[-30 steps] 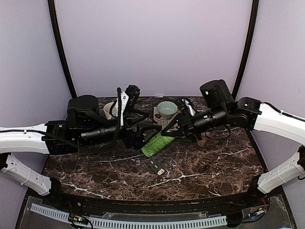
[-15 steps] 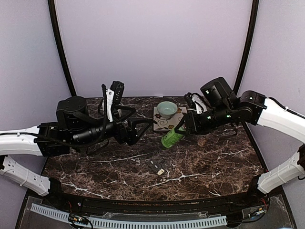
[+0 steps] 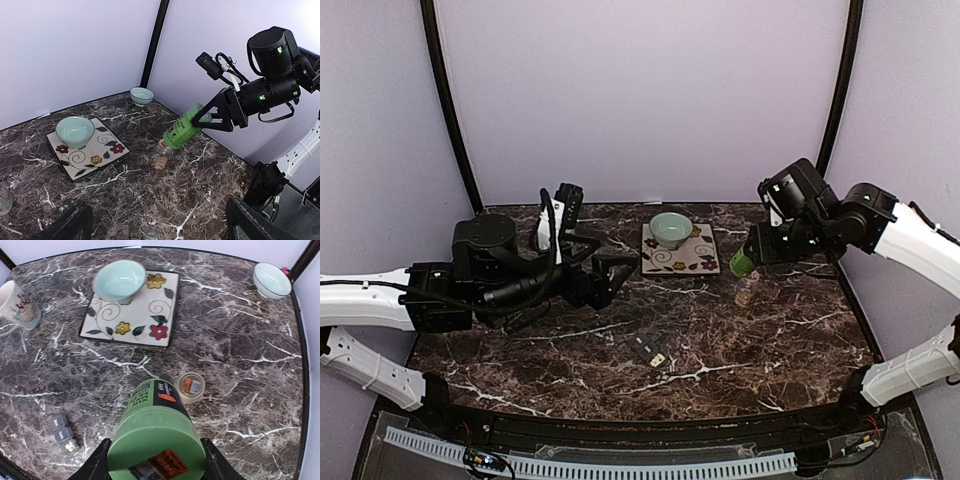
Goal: Sort the pills into containers
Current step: Place the pill bottle at the corner of the board.
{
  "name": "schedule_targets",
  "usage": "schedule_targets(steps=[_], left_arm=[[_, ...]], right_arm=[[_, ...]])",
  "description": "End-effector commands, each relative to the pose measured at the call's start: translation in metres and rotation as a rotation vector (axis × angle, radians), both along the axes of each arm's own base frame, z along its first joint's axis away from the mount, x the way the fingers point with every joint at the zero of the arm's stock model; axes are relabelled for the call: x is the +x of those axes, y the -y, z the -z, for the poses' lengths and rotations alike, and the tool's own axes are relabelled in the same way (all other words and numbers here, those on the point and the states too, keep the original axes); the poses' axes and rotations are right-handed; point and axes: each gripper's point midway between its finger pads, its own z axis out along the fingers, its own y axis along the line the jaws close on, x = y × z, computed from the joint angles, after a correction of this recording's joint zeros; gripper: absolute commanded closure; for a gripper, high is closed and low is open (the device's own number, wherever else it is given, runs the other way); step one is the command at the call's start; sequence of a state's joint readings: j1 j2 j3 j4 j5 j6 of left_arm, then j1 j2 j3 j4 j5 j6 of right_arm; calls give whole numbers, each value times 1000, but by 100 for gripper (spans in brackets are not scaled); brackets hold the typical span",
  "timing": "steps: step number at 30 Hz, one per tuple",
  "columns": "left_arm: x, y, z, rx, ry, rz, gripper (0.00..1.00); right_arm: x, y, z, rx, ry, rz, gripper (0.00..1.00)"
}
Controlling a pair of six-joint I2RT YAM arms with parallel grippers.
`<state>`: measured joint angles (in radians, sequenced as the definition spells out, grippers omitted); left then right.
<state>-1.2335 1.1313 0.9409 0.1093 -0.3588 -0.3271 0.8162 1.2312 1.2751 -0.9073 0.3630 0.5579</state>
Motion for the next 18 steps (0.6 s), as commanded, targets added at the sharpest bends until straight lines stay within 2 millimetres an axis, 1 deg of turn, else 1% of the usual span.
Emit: schedule_targets(steps=[1, 5, 8, 11, 18], left_arm=[[0, 0, 6, 37, -1, -9, 5], [1, -2, 10, 67, 14, -9, 3], [0, -3, 14, 90, 20, -4, 2], [-1, -3, 18, 108, 22, 7, 2], [-3, -3, 35, 147, 2, 31, 1]], right_arm=[[15, 33, -6, -93, 54, 118, 100], [26, 55, -3, -159, 50, 199, 100], [34, 70, 4, -185, 31, 250, 100], [43, 80, 16, -198, 0, 288, 100], [62, 102, 56, -197, -102, 333, 100]])
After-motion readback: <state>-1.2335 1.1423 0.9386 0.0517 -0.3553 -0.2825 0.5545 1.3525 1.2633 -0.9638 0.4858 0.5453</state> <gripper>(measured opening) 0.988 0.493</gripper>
